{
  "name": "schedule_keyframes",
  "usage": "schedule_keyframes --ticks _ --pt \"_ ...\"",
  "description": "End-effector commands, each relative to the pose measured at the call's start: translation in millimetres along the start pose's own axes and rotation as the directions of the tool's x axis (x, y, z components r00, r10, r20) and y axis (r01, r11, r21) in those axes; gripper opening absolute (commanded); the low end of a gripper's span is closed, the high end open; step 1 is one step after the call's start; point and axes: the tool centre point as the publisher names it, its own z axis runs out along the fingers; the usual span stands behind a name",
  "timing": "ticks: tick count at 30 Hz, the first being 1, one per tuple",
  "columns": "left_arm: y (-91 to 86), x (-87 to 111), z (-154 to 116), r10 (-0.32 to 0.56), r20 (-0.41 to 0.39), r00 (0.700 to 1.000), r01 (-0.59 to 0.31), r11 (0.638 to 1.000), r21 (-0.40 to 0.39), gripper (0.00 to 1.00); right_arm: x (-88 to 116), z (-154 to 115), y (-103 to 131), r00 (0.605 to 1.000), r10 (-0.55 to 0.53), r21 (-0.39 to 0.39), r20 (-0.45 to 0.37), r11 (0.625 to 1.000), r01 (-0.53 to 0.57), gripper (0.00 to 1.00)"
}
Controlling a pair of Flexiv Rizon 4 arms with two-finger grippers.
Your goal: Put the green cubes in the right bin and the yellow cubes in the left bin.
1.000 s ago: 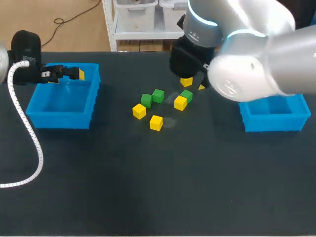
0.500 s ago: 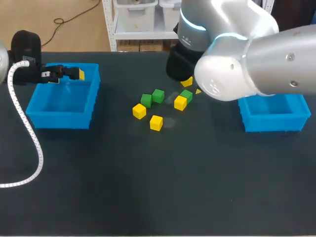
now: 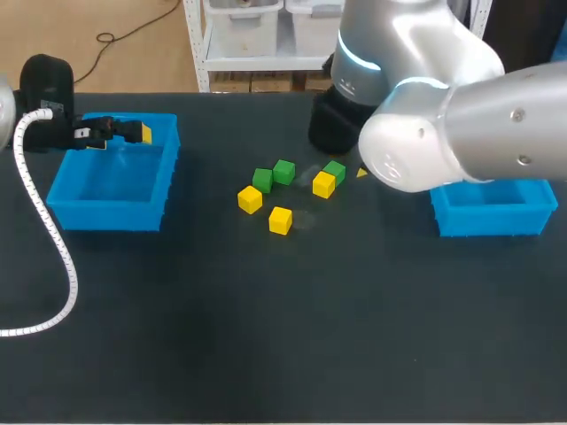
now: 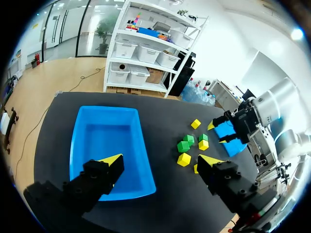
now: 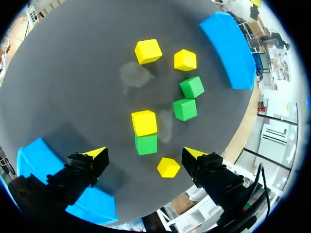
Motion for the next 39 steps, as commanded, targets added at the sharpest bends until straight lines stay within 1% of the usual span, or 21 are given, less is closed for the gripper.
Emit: schedule_keyframes --ticks 1,4,11,23,27,39 --pt "1.9 1.4 0 0.002 0.007 1.0 -0.002 1.0 0.01 1.0 3 10 -8 1.0 -0.001 -0.009 0.019 1.0 0.001 1.0" --pt "1.9 1.4 0 0.002 0.007 1.0 -0.002 1.0 0.01 1.0 1 12 -12 0.999 0.014 0.0 0.035 1.0 -0.014 1.0" --pt "1.9 1.4 0 0.002 0.007 1.0 -0.002 1.0 0.01 1.0 3 24 -15 0.999 0.025 0.0 0.044 1.0 -0.025 1.0" --pt "1.9 1.4 0 0.002 0.007 1.0 -0.002 1.0 0.01 1.0 10 38 -10 0.996 0.071 -0.018 0.06 0.997 -0.07 1.0" --pt "1.9 1.4 0 0.002 0.007 1.0 -0.002 1.0 0.01 1.0 9 42 -5 0.997 0.047 -0.027 0.056 0.999 -0.045 1.0" --pt "1.9 1.4 0 0.002 0.007 1.0 -0.002 1.0 0.01 1.0 2 48 1 0.997 0.037 -0.046 0.075 0.998 -0.034 1.0"
